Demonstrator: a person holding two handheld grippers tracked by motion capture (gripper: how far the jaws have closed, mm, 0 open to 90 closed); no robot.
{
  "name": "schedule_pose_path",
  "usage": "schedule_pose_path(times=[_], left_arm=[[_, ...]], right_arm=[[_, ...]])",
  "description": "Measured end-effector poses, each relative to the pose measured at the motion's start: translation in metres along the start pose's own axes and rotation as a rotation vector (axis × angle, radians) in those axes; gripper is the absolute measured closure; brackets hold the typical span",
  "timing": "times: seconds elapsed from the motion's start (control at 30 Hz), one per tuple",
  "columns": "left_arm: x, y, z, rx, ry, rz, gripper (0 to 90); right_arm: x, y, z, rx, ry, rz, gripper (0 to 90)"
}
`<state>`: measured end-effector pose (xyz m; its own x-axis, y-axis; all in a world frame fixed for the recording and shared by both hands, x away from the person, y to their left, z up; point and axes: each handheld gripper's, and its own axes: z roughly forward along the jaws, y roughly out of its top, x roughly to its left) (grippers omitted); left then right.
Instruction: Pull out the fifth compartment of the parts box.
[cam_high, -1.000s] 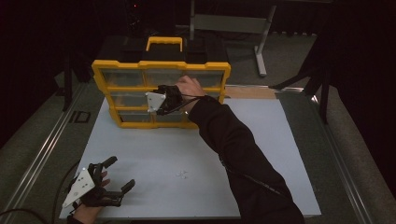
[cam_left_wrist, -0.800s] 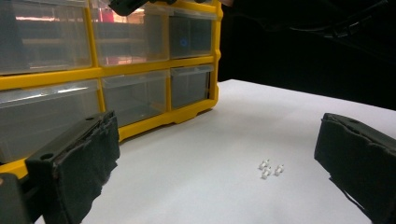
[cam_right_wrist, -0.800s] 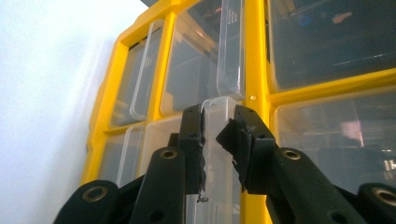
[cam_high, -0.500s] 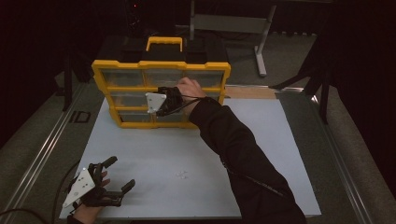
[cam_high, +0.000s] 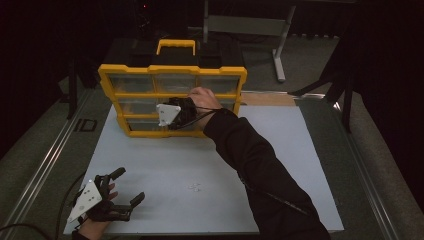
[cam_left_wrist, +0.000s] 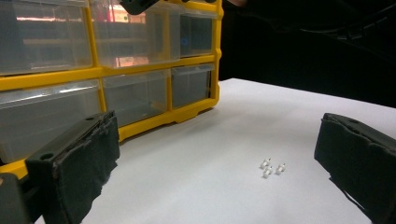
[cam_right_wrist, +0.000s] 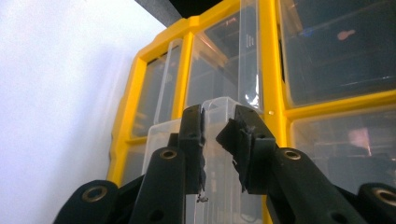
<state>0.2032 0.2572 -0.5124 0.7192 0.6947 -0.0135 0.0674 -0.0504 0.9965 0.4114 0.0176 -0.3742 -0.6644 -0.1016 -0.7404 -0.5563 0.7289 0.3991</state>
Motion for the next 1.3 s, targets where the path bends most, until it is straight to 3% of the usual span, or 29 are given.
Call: schedule_pose_path(times=[0.7, 1.3], left_arm=[[0.000, 0.000, 0.000, 0.000, 0.003, 0.002, 0.1], [0.000, 0.000, 0.000, 0.003, 0.003, 0.003, 0.1]], right_arm=[[0.016, 0.005, -0.013, -0.054, 0.010, 0.001, 74.1], [0.025, 0.013, -0.021, -0.084, 0.033, 0.030, 74.0]])
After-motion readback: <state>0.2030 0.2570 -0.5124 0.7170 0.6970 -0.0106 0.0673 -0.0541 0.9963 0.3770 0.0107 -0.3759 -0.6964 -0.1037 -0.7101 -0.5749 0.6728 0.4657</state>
